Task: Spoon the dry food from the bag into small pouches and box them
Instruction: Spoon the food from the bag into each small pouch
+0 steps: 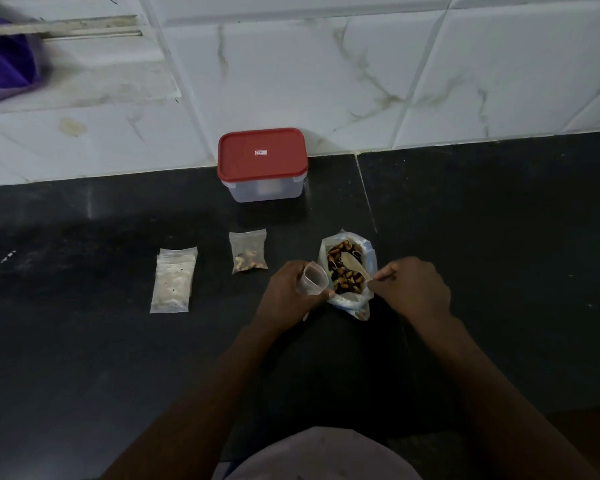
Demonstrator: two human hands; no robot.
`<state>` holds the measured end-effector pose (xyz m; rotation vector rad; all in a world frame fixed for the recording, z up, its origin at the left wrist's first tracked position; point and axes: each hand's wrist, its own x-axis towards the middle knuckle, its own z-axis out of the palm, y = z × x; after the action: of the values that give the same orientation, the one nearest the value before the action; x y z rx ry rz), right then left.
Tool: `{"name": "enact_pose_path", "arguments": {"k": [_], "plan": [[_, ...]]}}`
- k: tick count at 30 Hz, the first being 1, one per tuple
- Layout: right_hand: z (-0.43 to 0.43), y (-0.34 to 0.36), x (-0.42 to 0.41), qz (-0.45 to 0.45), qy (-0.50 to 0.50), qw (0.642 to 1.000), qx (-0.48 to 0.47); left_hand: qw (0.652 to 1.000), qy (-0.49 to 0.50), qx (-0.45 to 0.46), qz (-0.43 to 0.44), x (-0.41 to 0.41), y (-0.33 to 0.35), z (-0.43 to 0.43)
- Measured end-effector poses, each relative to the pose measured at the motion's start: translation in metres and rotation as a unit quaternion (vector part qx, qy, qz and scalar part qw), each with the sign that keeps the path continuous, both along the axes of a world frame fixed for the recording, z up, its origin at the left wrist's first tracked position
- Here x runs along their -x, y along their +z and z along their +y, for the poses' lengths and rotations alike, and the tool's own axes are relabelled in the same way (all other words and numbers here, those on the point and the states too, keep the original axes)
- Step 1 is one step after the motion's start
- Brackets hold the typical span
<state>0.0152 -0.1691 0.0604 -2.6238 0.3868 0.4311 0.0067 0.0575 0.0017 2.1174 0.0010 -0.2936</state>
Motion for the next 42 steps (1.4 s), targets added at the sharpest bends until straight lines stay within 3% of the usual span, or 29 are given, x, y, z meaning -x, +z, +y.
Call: {"name": "enact_pose_path", "arguments": {"k": [6,12,20,25,29,42], "plan": [[-0.009,0.003,-0.005,-0.123,0.004,0.992,-0.037,0.999,0.007,0.024,0.032,0.003,-0.002,-0.005],[-0.015,-0.007,-0.014,-0.214,0.087,0.969,-0.09,0.997,0.017,0.042,0.061,0.003,0.0,-0.008],[-0.004,-0.018,-0.019,-0.216,0.104,0.96,-0.146,0.991,0.036,0.075,0.103,-0.002,-0.002,-0.016],[-0.011,-0.023,-0.021,-0.17,-0.002,0.965,-0.198,0.983,0.057,0.119,0.128,-0.003,-0.006,-0.019],[-0.007,-0.024,-0.024,-0.121,-0.107,0.942,-0.295,0.976,0.065,0.152,0.139,-0.003,-0.006,-0.021],[-0.006,-0.038,-0.029,-0.033,-0.239,0.89,-0.386,0.976,0.041,0.159,0.145,-0.002,-0.004,-0.017]]}}
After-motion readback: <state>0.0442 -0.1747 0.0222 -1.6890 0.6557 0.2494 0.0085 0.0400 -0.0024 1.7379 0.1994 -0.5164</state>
